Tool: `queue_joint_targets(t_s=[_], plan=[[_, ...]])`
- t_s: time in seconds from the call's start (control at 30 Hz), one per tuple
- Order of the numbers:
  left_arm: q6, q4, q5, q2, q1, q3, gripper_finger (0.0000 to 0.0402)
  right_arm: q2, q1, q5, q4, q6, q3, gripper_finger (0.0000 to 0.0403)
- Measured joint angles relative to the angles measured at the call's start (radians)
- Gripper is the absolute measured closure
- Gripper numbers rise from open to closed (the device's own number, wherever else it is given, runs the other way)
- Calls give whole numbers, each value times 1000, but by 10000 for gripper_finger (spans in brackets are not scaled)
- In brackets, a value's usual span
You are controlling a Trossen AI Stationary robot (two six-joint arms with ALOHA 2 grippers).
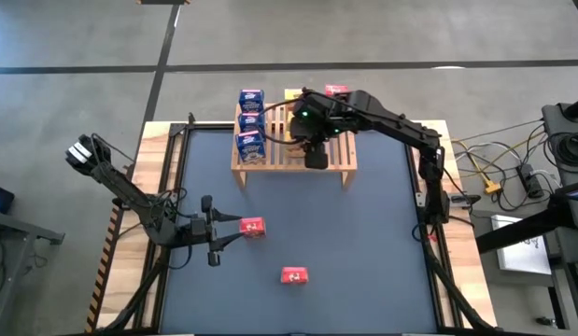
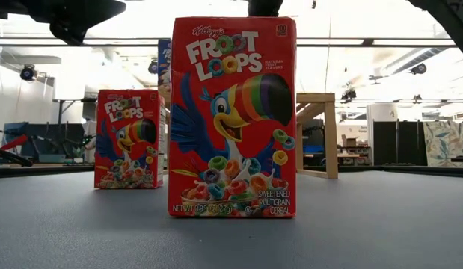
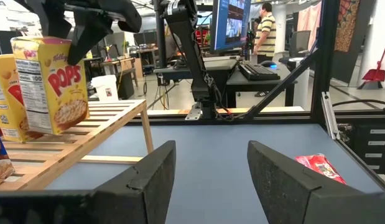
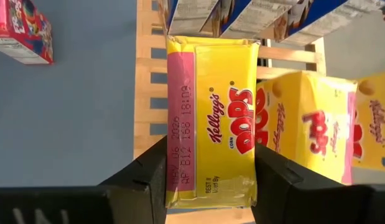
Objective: Stack cereal on shelf
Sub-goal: Put the yellow cereal box on the shelf aligned with the yellow cereal boxes
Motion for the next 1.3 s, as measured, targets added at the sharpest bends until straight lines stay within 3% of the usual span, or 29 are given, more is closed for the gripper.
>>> queue_joint_targets(t_s=[0.37, 0.5, 1.3], plan=[[-1, 0, 0, 0, 0, 0, 218, 0, 0, -3, -23, 22, -1, 249], [-5, 0, 0, 0, 0, 0, 218, 0, 0, -55, -2, 23, -2, 238], [-9, 1, 0, 0, 0, 0, 218, 0, 0, -54, 28, 33, -4, 215]])
